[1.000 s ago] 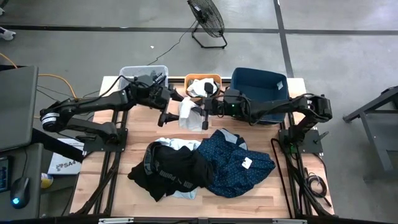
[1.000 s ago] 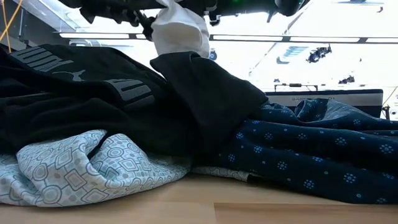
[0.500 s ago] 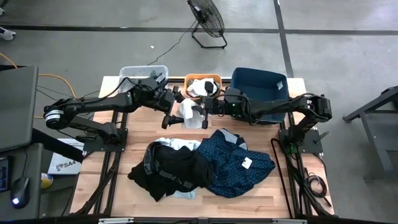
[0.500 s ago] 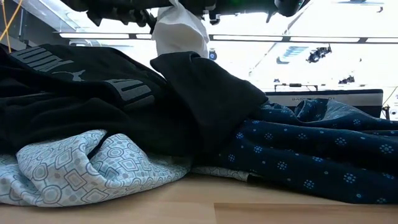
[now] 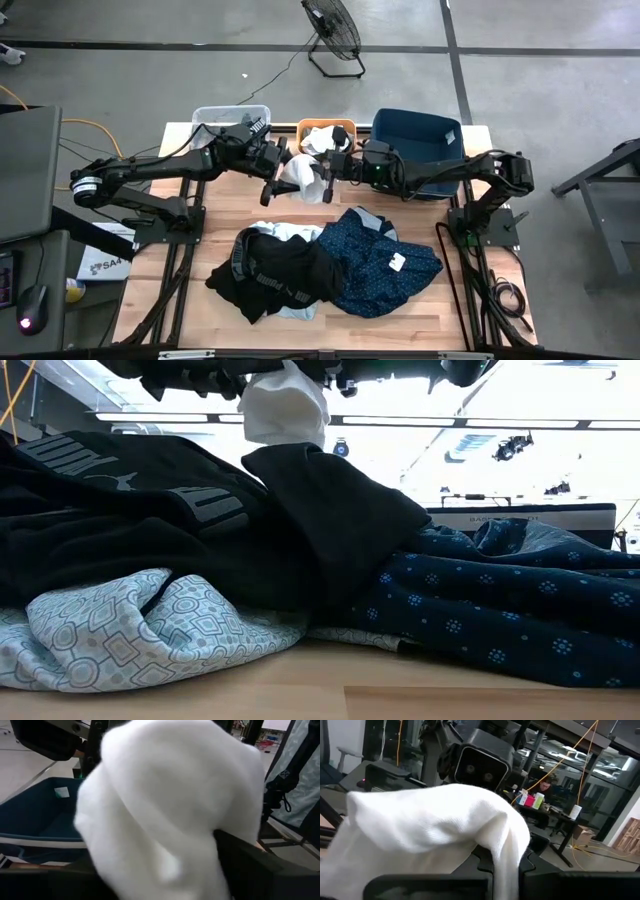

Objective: Pick & Place Cloths
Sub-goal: Put the white underwear into the transparent bin

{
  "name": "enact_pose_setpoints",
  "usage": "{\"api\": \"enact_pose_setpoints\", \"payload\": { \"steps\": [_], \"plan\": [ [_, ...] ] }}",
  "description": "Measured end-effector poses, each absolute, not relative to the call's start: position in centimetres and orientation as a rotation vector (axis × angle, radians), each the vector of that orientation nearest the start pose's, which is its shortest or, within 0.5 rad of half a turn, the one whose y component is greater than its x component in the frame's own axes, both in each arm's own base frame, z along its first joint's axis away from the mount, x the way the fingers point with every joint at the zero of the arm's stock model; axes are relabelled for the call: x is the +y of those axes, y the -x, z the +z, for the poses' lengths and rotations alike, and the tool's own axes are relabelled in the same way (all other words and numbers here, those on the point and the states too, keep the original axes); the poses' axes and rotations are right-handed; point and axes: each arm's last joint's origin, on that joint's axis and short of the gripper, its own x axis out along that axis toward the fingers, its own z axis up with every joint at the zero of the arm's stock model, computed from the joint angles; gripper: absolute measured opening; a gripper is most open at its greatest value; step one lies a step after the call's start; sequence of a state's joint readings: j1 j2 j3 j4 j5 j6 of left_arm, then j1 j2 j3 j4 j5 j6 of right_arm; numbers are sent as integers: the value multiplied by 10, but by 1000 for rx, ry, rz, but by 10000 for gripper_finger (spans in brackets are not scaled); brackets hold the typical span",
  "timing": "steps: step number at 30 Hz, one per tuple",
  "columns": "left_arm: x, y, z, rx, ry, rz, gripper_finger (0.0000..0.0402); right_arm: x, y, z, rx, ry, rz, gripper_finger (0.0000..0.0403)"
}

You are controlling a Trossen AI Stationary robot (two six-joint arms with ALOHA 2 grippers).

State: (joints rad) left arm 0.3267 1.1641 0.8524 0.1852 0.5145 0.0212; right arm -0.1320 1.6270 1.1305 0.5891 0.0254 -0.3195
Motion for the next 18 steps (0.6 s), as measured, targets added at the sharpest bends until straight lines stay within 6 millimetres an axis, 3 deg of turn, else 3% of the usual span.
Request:
{"api": "enact_pose_setpoints", "payload": {
  "steps": [10, 12, 18],
  "plan": [
    [70, -250, 316, 114, 6, -169, 35, -50, -372, 312, -63, 316, -168, 11],
    [71, -250, 316, 118, 6, -159, 19, -50, -372, 311, -55, 301, -169, 18],
    [72, -250, 313, 145, -9, -120, 31, -50, -372, 310, -43, 230, -255, 58]
  ]
}}
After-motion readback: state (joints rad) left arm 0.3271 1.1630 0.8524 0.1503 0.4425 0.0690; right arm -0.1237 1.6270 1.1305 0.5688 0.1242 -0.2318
